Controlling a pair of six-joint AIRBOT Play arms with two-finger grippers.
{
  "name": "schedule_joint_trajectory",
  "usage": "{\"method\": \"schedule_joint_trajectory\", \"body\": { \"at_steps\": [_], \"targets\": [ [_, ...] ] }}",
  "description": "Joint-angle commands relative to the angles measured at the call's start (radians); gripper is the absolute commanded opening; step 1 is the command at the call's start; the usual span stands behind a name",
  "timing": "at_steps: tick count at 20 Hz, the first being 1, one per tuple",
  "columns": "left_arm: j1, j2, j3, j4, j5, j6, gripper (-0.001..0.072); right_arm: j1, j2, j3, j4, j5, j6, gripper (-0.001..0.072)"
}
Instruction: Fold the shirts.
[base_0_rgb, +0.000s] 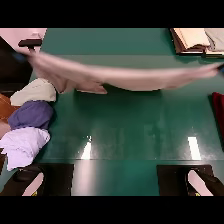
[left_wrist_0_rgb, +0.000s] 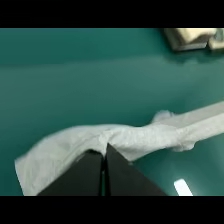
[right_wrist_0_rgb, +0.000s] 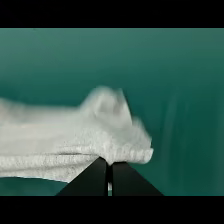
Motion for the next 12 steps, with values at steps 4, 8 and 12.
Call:
{"method": "schedule_joint_trajectory", "body": {
  "at_steps": [4,8,12],
  "targets": [
    [0.0,0.011,0.529,0.037,-0.011,-0.103,0.0019,0.002,0.111,0.429,-0.032,0.017,0.006,0.0012],
    [0.0,0.011,0.62,0.094,-0.027,-0.135,0.0018,0.002,0.06,0.6,-0.189,0.193,0.077,0.0011],
    [0.0,-0.055,0.497,0.174,-0.221,-0.169,0.0019,0.014,-0.048,0.632,-0.202,0.305,0.138,0.0011]
  ]
}}
